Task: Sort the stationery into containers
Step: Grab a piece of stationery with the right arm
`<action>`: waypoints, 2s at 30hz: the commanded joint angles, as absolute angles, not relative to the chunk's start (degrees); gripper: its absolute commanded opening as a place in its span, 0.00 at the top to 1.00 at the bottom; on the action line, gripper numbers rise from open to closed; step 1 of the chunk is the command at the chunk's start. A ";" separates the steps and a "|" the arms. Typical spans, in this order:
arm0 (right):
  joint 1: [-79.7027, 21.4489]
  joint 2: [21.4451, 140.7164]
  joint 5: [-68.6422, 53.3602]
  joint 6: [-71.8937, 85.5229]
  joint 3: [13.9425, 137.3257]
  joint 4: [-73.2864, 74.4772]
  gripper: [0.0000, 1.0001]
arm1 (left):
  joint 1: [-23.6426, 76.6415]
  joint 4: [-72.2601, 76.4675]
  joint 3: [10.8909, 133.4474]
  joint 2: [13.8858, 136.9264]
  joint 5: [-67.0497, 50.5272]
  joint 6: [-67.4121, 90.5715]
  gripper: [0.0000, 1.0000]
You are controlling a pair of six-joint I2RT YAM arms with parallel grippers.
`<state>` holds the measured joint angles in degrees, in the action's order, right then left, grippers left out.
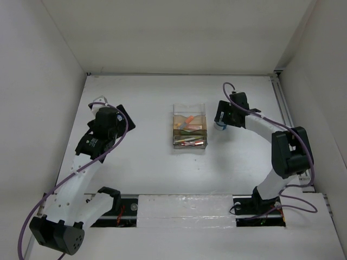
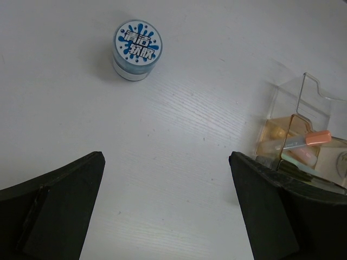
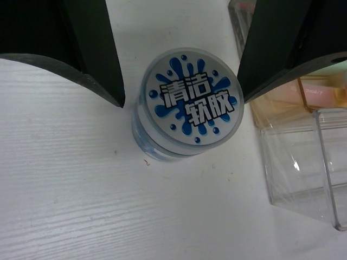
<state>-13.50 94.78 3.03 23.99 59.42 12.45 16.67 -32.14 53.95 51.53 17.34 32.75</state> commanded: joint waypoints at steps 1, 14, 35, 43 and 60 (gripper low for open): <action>-14.32 97.38 5.36 22.50 62.83 13.10 0.12 | 16.44 -30.15 53.70 50.54 17.31 31.82 0.00; -14.85 100.81 6.50 21.97 65.74 14.15 0.25 | 16.44 -30.15 53.70 50.54 16.79 31.29 0.00; -16.00 105.29 10.11 18.46 72.25 20.13 0.18 | 16.96 -30.15 53.17 50.01 16.26 31.29 0.00; -16.00 107.31 11.87 17.31 74.88 22.05 0.26 | 17.49 -30.15 53.17 50.01 16.26 31.29 0.00; -16.00 106.53 11.95 16.26 76.65 23.73 1.00 | 17.49 -30.15 53.17 49.48 16.26 31.29 0.00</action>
